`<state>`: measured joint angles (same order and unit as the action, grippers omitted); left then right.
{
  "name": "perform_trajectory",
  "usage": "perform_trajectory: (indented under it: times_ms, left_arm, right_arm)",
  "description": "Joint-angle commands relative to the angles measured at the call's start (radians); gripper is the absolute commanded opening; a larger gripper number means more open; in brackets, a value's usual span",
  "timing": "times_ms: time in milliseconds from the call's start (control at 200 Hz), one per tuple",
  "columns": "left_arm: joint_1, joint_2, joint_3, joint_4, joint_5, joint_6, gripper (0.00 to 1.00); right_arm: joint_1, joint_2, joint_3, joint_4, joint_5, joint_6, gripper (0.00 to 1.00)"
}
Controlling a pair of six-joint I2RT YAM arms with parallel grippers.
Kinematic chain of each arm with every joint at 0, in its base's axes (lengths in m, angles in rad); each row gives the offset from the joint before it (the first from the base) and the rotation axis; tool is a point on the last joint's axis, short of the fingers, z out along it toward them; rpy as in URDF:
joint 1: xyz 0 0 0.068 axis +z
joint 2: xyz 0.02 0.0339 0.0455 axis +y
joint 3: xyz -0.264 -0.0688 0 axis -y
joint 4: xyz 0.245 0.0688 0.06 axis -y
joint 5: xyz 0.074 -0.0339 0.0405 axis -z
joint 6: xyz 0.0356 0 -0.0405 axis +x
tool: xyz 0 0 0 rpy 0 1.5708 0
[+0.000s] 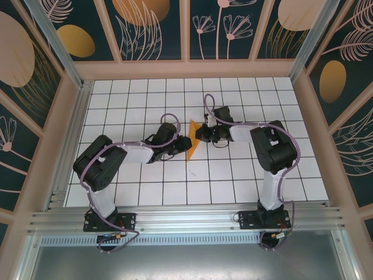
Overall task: Fold a paper plane with a square sheet of paper (pick it up from the middle)
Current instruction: Fold the wing for the fifth time at the center of the table.
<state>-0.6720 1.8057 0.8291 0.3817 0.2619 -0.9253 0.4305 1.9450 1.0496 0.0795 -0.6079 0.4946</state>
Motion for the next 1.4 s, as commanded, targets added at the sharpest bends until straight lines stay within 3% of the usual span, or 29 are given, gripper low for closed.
perform_trajectory:
  times_ms: [0,796,1391]
  left_arm:
    - [0.006,-0.042,-0.030,0.004,0.013,0.016,0.27]
    - [0.002,0.075,0.074,0.034,0.107,0.032,0.21]
    - [-0.001,0.128,0.101,-0.035,0.111,0.042,0.20]
  right_arm:
    - [-0.011,-0.014,-0.017,0.010,0.027,-0.028,0.04]
    - [-0.019,-0.019,-0.018,-0.027,0.112,-0.049,0.03]
    - [-0.018,-0.003,-0.002,-0.043,0.123,-0.047,0.03]
